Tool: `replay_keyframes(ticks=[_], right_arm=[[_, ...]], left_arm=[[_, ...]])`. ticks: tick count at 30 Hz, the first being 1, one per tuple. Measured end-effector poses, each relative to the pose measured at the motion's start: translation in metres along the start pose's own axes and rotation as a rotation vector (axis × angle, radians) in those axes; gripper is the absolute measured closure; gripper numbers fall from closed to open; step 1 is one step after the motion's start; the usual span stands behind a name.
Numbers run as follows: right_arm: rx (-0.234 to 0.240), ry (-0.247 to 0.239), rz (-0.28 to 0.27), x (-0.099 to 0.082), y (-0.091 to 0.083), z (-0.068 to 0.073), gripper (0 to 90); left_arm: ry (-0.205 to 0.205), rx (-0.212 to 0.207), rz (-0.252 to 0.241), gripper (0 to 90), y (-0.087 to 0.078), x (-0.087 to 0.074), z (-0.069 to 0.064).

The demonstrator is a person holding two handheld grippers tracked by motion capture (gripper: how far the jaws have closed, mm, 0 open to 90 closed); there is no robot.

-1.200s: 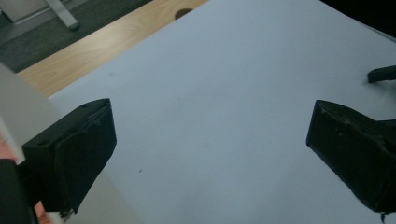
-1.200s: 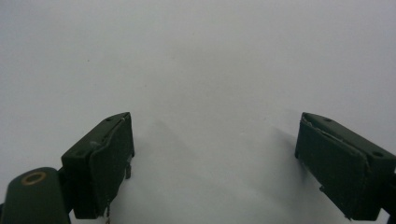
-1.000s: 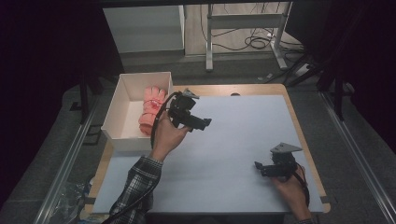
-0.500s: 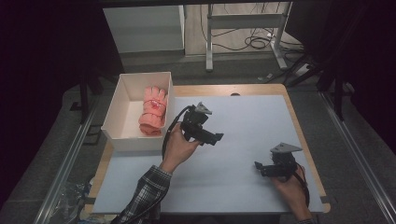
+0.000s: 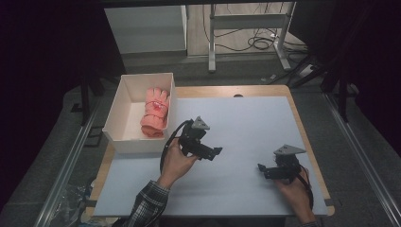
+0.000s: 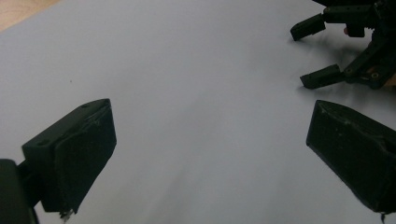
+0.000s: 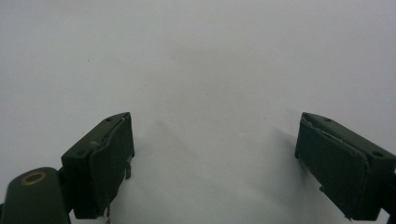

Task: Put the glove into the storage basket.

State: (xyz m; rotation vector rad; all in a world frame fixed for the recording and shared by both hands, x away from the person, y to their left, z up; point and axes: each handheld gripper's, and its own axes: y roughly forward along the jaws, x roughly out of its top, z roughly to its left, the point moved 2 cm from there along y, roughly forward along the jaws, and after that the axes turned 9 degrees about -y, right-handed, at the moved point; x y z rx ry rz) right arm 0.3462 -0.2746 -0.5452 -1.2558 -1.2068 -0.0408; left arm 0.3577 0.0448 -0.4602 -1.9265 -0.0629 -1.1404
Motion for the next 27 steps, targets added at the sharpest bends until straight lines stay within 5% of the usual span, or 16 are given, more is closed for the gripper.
replay_keyframes(ticks=[27], right_arm=[[-0.001, 0.0, -0.001, 0.0, 0.0, 0.0, 12.0]], left_arm=[[-0.016, 0.001, 0.039, 1.8, 0.005, -0.078, 0.009]])
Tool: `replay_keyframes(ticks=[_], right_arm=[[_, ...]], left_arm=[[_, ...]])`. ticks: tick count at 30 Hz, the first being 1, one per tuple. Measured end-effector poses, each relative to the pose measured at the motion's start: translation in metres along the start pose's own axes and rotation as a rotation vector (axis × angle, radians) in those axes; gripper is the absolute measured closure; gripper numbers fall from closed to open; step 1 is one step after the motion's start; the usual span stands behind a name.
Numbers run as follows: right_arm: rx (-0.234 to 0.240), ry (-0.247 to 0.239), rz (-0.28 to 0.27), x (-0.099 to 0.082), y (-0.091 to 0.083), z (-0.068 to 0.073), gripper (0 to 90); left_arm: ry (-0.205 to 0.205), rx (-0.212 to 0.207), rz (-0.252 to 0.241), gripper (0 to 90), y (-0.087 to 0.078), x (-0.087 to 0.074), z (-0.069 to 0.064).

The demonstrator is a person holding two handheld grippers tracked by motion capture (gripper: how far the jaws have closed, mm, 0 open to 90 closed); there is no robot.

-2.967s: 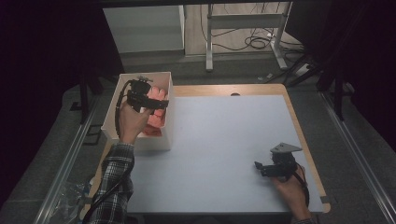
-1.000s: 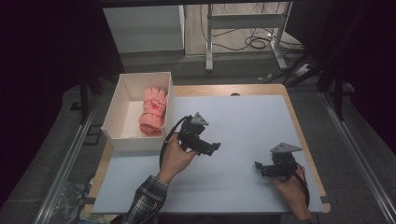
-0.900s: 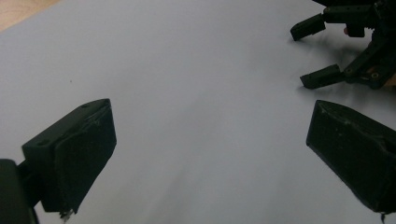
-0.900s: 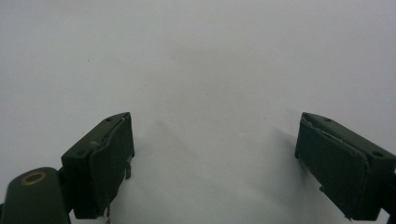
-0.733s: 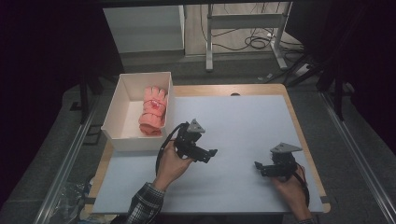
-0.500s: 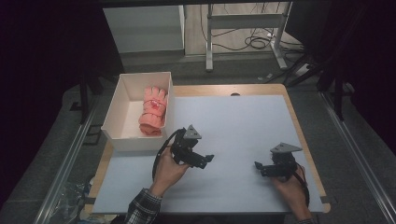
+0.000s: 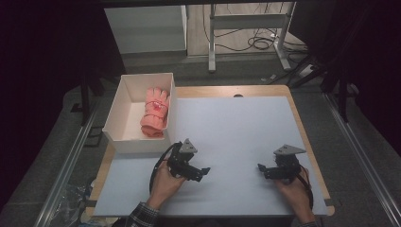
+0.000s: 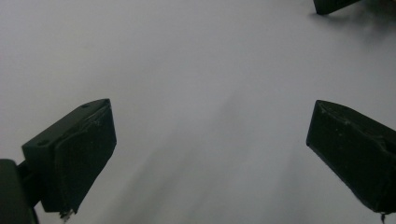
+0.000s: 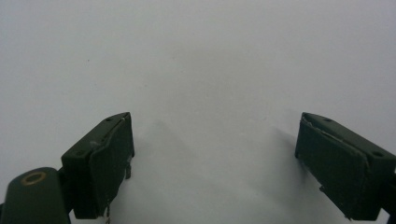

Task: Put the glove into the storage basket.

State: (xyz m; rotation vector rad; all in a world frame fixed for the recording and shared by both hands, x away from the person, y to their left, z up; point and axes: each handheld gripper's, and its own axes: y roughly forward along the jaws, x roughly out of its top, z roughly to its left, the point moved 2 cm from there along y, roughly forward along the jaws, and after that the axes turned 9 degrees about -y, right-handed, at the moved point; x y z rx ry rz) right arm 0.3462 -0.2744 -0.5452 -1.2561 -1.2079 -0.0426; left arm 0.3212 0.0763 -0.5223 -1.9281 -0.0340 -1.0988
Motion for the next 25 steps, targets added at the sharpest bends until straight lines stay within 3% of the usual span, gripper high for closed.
replay_keyframes(ticks=[13, 18, 21, 25], right_arm=[[0.0, 0.0, 0.0, 0.0, 0.0, 0.0, 12.0], [0.0, 0.0, 0.0, 0.0, 0.0, 0.0, 12.0], [0.0, -0.001, 0.0, 0.0, 0.0, 0.0, 12.0], [0.0, -0.001, 0.001, 0.0, 0.0, 0.0, 12.0]], left_arm=[[-0.027, 0.006, 0.047, 1.8, 0.017, -0.031, 0.007], [-0.012, 0.019, 0.035, 1.5, 0.018, -0.034, 0.006], [0.038, 0.065, 0.054, 0.1, 0.022, -0.035, 0.001], [0.035, 0.061, 0.052, 0.0, 0.022, -0.035, 0.001]])
